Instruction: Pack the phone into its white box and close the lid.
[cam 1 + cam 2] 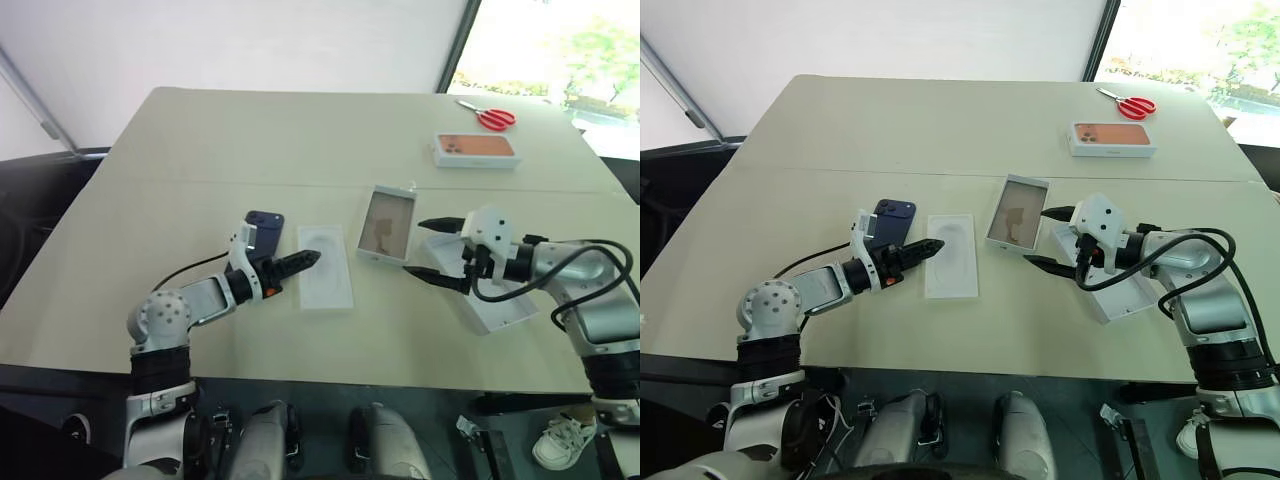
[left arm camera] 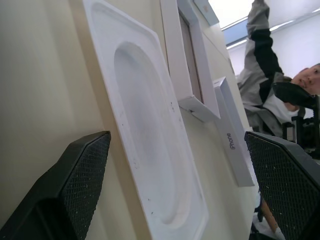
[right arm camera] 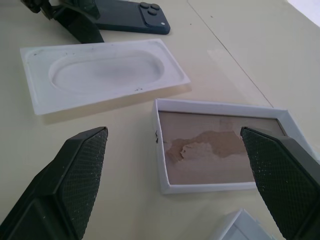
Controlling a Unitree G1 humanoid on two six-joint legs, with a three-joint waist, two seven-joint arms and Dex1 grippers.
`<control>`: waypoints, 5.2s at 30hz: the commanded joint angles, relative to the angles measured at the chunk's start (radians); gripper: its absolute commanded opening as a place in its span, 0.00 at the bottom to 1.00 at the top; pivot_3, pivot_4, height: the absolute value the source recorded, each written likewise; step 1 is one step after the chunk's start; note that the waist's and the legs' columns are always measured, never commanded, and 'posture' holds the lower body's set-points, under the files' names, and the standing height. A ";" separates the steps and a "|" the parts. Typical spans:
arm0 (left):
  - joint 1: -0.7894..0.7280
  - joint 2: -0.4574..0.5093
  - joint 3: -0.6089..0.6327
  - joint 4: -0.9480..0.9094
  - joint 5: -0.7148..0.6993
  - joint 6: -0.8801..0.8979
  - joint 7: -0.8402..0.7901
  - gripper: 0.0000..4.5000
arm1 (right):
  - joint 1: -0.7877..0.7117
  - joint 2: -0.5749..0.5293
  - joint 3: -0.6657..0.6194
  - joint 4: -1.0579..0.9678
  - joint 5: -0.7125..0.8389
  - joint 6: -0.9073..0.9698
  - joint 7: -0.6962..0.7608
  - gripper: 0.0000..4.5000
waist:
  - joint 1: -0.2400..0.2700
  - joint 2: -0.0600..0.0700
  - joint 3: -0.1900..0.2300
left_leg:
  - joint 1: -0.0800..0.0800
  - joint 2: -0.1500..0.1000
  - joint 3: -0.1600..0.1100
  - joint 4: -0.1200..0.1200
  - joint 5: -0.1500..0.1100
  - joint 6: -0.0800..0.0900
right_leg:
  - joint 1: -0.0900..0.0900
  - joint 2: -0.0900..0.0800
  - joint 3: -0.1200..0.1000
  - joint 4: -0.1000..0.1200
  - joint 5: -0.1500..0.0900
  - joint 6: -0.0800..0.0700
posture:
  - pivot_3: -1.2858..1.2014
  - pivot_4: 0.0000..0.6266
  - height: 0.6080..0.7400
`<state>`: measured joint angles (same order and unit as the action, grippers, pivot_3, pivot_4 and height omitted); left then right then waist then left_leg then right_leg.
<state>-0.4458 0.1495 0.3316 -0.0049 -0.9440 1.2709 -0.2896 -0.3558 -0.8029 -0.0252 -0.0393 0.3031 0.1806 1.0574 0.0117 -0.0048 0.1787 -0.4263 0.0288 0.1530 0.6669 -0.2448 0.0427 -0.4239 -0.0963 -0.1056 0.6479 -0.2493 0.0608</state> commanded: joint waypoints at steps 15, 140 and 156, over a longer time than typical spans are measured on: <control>0.007 0.010 0.007 0.015 -0.036 0.044 0.009 0.38 | -0.001 -0.003 -0.033 -0.046 0.016 -0.003 -0.015 1.00 | 0.000 0.000 0.000 | 0.000 0.000 -0.001 0.000 0.000 0.000 | 0.000 0.000 0.000 0.000 0.000 0.000 | 0.52 0.24 0.99; -0.275 0.085 -0.110 0.312 -0.102 -0.009 0.018 0.50 | -0.089 0.112 -0.029 0.197 -0.005 -0.112 0.029 0.66 | -0.022 -0.002 0.001 | -0.001 -0.001 -0.004 -0.001 0.001 -0.002 | 0.000 0.000 -0.003 0.000 0.000 0.000 | 0.52 0.24 0.99; -0.154 0.206 -0.183 0.001 0.153 -0.323 -0.145 0.86 | -0.171 0.230 0.067 0.130 -0.011 0.019 -0.048 0.54 | -0.026 -0.002 0.001 | 0.000 0.000 -0.004 -0.003 0.002 -0.003 | 0.000 0.000 -0.003 0.000 0.000 0.000 | 0.52 0.24 0.99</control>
<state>-0.5993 0.3375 0.1354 0.0636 -0.8076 1.0073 -0.3973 -0.5109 -0.5852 0.0335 0.1457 0.2929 0.1918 1.0247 -0.0140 -0.0066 0.1794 -0.4270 0.0286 0.1494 0.6642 -0.2430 0.0391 -0.4242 -0.0964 -0.1089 0.6474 -0.2493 0.0605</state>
